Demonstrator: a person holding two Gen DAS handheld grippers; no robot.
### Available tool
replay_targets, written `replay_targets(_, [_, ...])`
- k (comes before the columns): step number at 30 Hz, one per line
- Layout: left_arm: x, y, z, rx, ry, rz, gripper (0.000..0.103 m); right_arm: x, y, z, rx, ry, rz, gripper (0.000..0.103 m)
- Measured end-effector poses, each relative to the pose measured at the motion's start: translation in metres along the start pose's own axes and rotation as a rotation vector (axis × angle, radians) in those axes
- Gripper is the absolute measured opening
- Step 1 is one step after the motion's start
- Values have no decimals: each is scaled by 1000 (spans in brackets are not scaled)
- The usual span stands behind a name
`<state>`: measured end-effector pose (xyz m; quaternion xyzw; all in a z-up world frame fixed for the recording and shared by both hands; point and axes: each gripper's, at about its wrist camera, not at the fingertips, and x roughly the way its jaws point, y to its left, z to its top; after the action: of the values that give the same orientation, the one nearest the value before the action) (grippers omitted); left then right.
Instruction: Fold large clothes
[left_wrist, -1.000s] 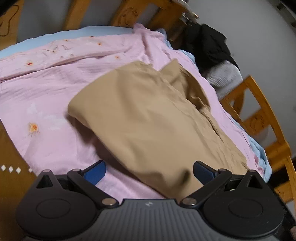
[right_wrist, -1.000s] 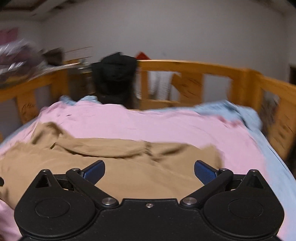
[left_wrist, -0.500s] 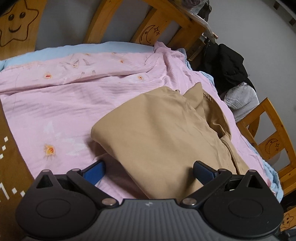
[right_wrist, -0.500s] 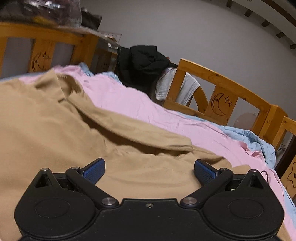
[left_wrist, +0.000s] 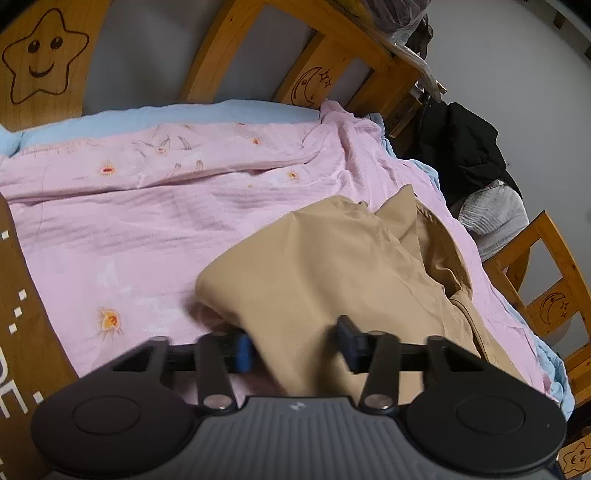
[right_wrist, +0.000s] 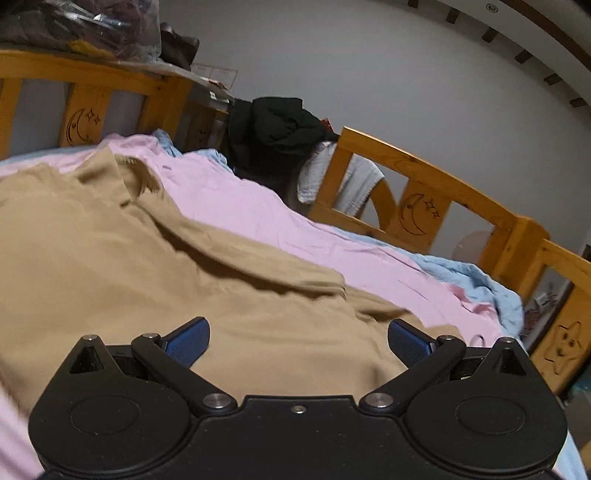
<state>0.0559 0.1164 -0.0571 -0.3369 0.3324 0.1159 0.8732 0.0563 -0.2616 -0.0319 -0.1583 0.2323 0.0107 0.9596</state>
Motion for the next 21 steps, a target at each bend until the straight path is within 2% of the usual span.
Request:
replay_targets(1, [0,-2,0,12,-4,4,28,0,0,-3,4,9,1,102])
replay_targets(4, [-1,-10,2,57,-1,19,17,11,0,-13,44,54,27,102])
replay_targets(7, [-3,-17,4,92,-9,20,10,20,-2,-18,69,85,63,102])
replay_targets(14, [-14,-35,6,201,-38,28,0,20,1,-19,62,84,58,102])
replay_targets(17, [-33,-54,10,280,-85,-60,0,20,2,-19,71,88,61,102])
replay_targets(21, [-63,-102,11,476,-127,-258,0,23,-7,-20,114,103,86,102])
